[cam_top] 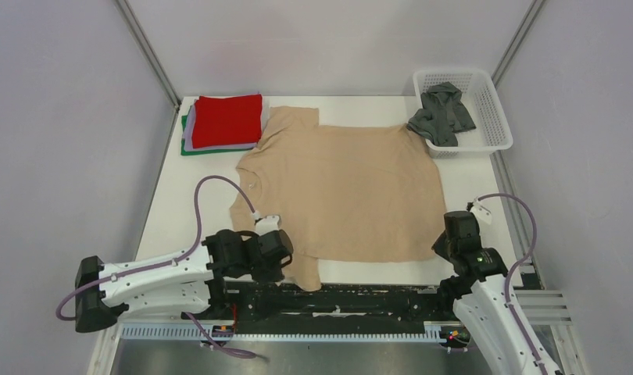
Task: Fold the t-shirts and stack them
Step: Fold the flattened tshirt in 1/3 of the way
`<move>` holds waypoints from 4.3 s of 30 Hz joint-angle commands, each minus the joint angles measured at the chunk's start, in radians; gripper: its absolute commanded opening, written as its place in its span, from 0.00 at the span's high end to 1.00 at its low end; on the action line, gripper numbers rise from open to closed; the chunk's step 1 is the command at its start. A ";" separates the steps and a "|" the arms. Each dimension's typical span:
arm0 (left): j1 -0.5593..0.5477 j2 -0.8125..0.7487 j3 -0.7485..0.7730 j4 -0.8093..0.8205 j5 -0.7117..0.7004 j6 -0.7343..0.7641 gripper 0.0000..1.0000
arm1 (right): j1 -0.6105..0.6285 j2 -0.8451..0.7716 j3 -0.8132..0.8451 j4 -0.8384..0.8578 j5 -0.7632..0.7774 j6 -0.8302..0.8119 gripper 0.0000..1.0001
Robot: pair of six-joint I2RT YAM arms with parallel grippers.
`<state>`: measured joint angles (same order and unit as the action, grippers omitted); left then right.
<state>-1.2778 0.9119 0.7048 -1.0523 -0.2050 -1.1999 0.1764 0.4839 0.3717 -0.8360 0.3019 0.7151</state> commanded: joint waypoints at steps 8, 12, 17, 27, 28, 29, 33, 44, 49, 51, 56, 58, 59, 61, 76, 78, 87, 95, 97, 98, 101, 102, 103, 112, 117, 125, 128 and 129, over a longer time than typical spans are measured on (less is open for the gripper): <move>0.396 0.109 0.122 0.327 0.026 0.368 0.98 | -0.002 0.202 0.096 0.275 -0.012 -0.091 0.97; 0.458 0.171 0.190 0.365 -0.032 0.429 0.98 | -0.003 0.277 0.139 0.335 0.009 -0.102 0.99; 0.524 0.211 0.259 0.390 -0.149 0.478 0.98 | -0.002 0.346 0.186 0.383 0.054 -0.118 0.99; 0.609 0.267 0.339 0.501 -0.283 0.615 0.98 | -0.008 0.444 0.267 0.470 0.122 -0.133 0.99; 0.618 0.272 0.345 0.515 -0.287 0.631 0.98 | -0.009 0.459 0.274 0.478 0.122 -0.134 1.00; 0.626 0.277 0.351 0.530 -0.287 0.650 0.98 | -0.009 0.470 0.281 0.486 0.119 -0.136 1.00; 0.648 0.308 0.370 0.585 -0.286 0.714 0.98 | -0.016 0.521 0.302 0.509 0.131 -0.139 0.99; 0.692 0.431 0.404 0.746 -0.246 0.837 0.98 | -0.048 0.604 0.314 0.561 0.163 -0.108 0.98; 0.709 0.496 0.441 0.781 -0.239 0.881 0.98 | -0.065 0.629 0.303 0.571 0.167 -0.098 0.97; 0.716 0.523 0.456 0.795 -0.234 0.892 0.98 | -0.069 0.638 0.297 0.571 0.163 -0.094 0.97; 0.735 0.609 0.498 0.816 -0.224 0.910 0.98 | -0.086 0.676 0.281 0.583 0.165 -0.082 0.95; 0.743 0.642 0.514 0.829 -0.211 0.917 0.98 | -0.091 0.702 0.282 0.600 0.153 -0.081 0.93; 0.745 0.661 0.521 0.838 -0.207 0.920 0.98 | -0.093 0.717 0.284 0.610 0.146 -0.081 0.92; 0.754 0.697 0.529 0.868 -0.207 0.927 0.98 | -0.101 0.751 0.290 0.635 0.144 -0.079 0.88; 0.866 0.941 0.897 0.661 -0.202 0.844 0.00 | -0.164 0.860 0.463 0.601 0.081 -0.155 0.02; 0.865 0.859 0.801 0.673 -0.115 0.797 0.00 | -0.146 0.811 0.408 0.631 0.019 -0.192 0.02; 0.869 0.694 0.320 0.857 0.104 0.610 0.00 | 0.086 0.842 0.248 0.806 -0.215 -0.402 0.02; 0.881 0.722 0.170 0.893 0.082 0.555 0.00 | 0.112 0.870 0.127 0.869 -0.197 -0.404 0.02; 0.881 0.715 0.125 0.888 0.096 0.531 0.00 | 0.112 0.855 0.088 0.858 -0.195 -0.401 0.02; 0.882 0.704 0.097 0.886 0.104 0.513 0.00 | 0.112 0.844 0.061 0.856 -0.202 -0.394 0.02; 0.880 0.659 0.025 0.863 0.147 0.470 0.00 | 0.112 0.784 -0.016 0.838 -0.234 -0.362 0.02; 0.878 0.637 0.000 0.844 0.157 0.460 0.00 | 0.115 0.760 -0.039 0.801 -0.245 -0.359 0.02; 0.874 0.611 -0.028 0.826 0.158 0.446 0.00 | 0.115 0.737 -0.064 0.770 -0.248 -0.358 0.02; 0.834 0.281 -0.239 0.659 0.183 0.354 0.00 | 0.137 0.471 -0.158 0.413 -0.286 -0.288 0.02; 0.791 0.137 -0.280 0.588 0.187 0.303 0.00 | 0.200 0.409 -0.137 0.300 -0.362 -0.178 0.02; 0.770 0.064 -0.285 0.455 0.144 0.260 0.00 | 0.244 0.360 -0.155 0.162 -0.353 -0.117 0.02; 0.769 0.043 -0.295 0.451 0.149 0.252 0.00 | 0.261 0.347 -0.142 0.094 -0.355 -0.118 0.02; 0.769 0.038 -0.294 0.450 0.150 0.252 0.00 | 0.267 0.341 -0.139 0.081 -0.371 -0.117 0.02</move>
<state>-0.5049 0.9688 0.4385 -0.4892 -0.0502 -0.8913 0.4160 0.8055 0.3004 -0.3729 0.0418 0.5175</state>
